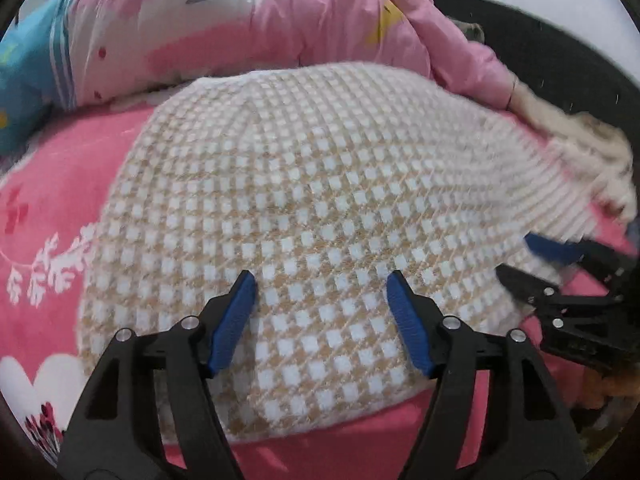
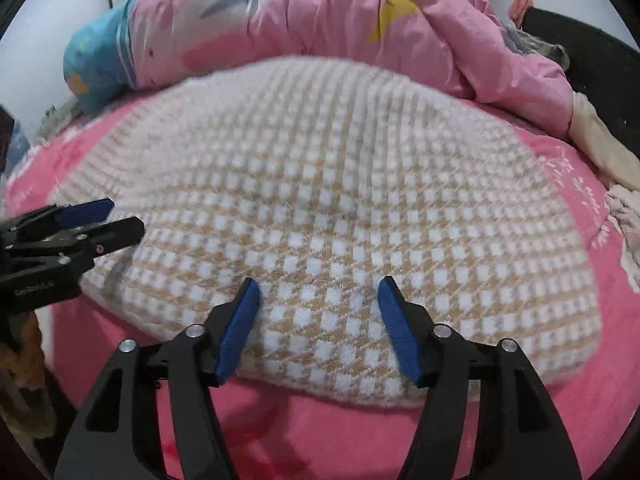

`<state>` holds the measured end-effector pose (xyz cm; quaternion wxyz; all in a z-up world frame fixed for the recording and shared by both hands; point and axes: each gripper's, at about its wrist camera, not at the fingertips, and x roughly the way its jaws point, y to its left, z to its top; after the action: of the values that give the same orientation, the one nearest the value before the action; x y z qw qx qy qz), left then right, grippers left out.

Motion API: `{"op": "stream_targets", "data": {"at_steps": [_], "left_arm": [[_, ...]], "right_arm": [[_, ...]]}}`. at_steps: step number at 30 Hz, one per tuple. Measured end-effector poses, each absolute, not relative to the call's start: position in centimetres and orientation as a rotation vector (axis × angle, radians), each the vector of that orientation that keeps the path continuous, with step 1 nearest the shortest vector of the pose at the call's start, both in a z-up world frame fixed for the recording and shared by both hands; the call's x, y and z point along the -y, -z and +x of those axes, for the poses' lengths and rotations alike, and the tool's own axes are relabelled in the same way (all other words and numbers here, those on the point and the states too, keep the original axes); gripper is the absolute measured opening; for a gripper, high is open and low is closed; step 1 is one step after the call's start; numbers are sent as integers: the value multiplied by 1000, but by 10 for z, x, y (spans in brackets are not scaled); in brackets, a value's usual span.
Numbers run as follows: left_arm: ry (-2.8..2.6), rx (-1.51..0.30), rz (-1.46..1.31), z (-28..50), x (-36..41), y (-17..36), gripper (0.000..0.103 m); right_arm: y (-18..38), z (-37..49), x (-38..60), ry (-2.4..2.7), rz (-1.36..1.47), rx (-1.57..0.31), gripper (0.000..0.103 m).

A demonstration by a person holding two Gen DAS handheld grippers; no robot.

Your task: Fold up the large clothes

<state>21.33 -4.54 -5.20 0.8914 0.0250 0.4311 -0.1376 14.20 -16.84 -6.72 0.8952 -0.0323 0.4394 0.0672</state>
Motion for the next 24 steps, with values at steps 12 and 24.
{"op": "stream_targets", "data": {"at_steps": [12,24], "left_arm": [[259,-914,-284,203,-46,57,67],[243,-899,-338,193,-58,54,77]], "right_arm": [[77,128,263,-25,160,-973,62],[81,120,296,50,250,-1003,87]]}}
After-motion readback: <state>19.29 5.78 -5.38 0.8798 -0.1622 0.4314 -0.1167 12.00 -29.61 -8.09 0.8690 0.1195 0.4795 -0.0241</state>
